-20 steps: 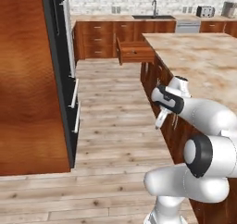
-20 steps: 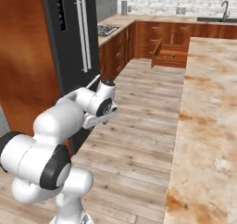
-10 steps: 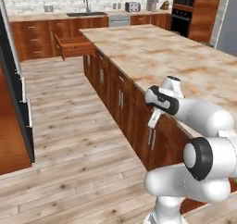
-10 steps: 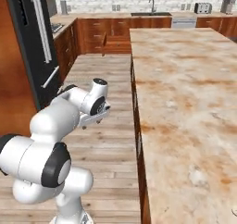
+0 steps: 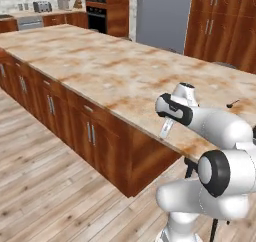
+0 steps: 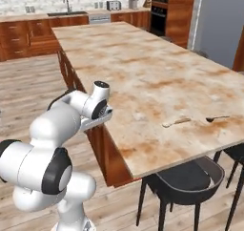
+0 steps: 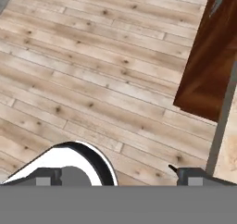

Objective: Pick up the metallic utensils from the counter and place them in the open drawer. Make sure not to pick up any wooden utensils.

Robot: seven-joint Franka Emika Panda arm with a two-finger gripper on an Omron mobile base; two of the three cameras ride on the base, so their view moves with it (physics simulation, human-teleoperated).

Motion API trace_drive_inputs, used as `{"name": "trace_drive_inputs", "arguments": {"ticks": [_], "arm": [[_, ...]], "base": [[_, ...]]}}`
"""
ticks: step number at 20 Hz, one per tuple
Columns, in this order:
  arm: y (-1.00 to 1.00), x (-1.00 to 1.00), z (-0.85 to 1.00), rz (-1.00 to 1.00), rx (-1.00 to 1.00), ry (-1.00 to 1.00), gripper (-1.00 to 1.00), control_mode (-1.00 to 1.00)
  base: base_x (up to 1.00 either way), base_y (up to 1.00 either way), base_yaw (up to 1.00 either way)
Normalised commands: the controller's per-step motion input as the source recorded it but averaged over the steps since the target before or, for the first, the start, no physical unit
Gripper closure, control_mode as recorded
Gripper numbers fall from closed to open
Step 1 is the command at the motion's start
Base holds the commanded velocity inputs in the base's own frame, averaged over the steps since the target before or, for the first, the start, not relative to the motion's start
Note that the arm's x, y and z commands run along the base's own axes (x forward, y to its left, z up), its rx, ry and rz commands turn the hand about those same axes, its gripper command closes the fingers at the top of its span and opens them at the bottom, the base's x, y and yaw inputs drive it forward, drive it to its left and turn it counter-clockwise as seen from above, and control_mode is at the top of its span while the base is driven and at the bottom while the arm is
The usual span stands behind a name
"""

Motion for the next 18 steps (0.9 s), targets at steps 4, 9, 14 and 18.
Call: {"name": "trace_drive_inputs", "arguments": {"ticks": [4,9,14,18], "arm": [[0.0,0.0,0.0,0.0,0.0,0.0,-1.0,1.0],[0.0,0.0,0.0,0.0,0.0,0.0,-1.0,1.0],[0.0,0.0,0.0,0.0,0.0,0.0,-1.0,1.0],[0.0,0.0,0.0,0.0,0.0,0.0,-1.0,1.0]], "base": [[-0.6,-0.28,-0.41],[-0.01,-0.78,-0.01],[0.0,-0.98,0.05],[0.03,-1.0,0.08]]}}
